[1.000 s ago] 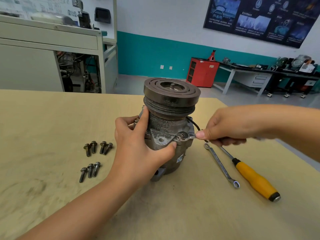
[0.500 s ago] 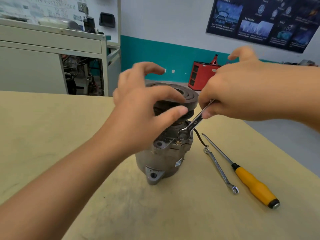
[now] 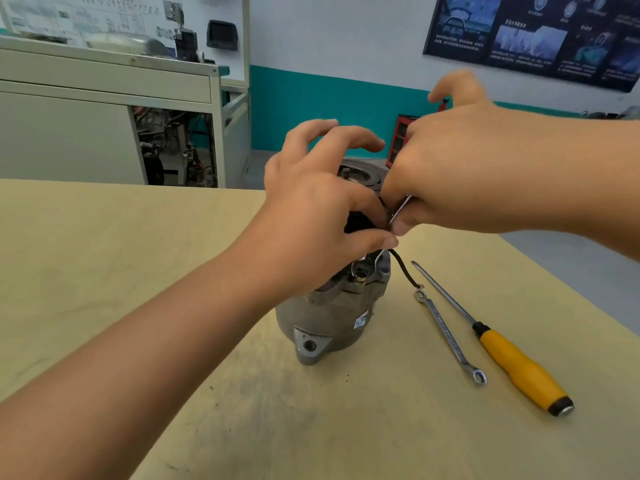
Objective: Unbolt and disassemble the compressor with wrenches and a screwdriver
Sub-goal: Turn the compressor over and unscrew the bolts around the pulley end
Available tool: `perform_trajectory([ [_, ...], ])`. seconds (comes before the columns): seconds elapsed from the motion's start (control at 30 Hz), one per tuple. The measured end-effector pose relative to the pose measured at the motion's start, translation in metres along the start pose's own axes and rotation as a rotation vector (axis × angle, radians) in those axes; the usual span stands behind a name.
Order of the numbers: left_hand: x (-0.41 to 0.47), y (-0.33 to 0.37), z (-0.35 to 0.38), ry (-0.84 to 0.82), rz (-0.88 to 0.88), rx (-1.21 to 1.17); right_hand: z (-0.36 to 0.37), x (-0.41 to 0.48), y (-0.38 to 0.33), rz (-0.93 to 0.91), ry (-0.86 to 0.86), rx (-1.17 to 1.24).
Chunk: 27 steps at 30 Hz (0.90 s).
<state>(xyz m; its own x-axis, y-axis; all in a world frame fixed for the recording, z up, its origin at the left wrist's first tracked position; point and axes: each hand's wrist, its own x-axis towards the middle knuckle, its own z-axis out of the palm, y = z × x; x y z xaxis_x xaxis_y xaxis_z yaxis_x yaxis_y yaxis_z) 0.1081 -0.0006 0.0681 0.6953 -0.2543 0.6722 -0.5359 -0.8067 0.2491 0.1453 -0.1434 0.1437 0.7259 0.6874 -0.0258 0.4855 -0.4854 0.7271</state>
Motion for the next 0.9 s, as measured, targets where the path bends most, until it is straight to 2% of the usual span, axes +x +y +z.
perform_trajectory([
  [0.23,-0.007,0.001,0.011,0.167,-0.046,0.061,0.006,-0.006,-0.001,-0.105,0.186,-0.088],
  [0.33,-0.017,0.007,0.015,0.164,-0.164,0.048,0.010,-0.013,-0.002,-0.210,0.416,-0.179],
  [0.43,-0.018,0.010,0.019,0.070,-0.298,-0.058,0.014,-0.014,0.003,-0.304,0.625,-0.163],
  [0.5,-0.016,0.009,0.021,0.055,-0.330,-0.082,0.016,-0.014,0.004,-0.344,0.657,-0.167],
  [0.6,-0.016,0.013,0.024,0.119,-0.335,-0.057,0.019,-0.017,0.006,-0.354,0.635,-0.129],
  [0.67,-0.017,0.016,0.028,0.181,-0.323,-0.067,0.021,-0.019,0.010,-0.170,0.643,-0.085],
  [0.8,-0.019,0.018,0.036,0.270,-0.341,-0.100,0.016,-0.021,0.011,0.382,0.594,0.176],
  [0.83,-0.020,0.019,0.037,0.283,-0.340,-0.103,0.014,-0.020,0.010,0.468,0.560,0.289],
  [0.9,-0.021,0.020,0.038,0.303,-0.345,-0.111,0.011,-0.021,0.005,0.506,0.461,0.644],
])
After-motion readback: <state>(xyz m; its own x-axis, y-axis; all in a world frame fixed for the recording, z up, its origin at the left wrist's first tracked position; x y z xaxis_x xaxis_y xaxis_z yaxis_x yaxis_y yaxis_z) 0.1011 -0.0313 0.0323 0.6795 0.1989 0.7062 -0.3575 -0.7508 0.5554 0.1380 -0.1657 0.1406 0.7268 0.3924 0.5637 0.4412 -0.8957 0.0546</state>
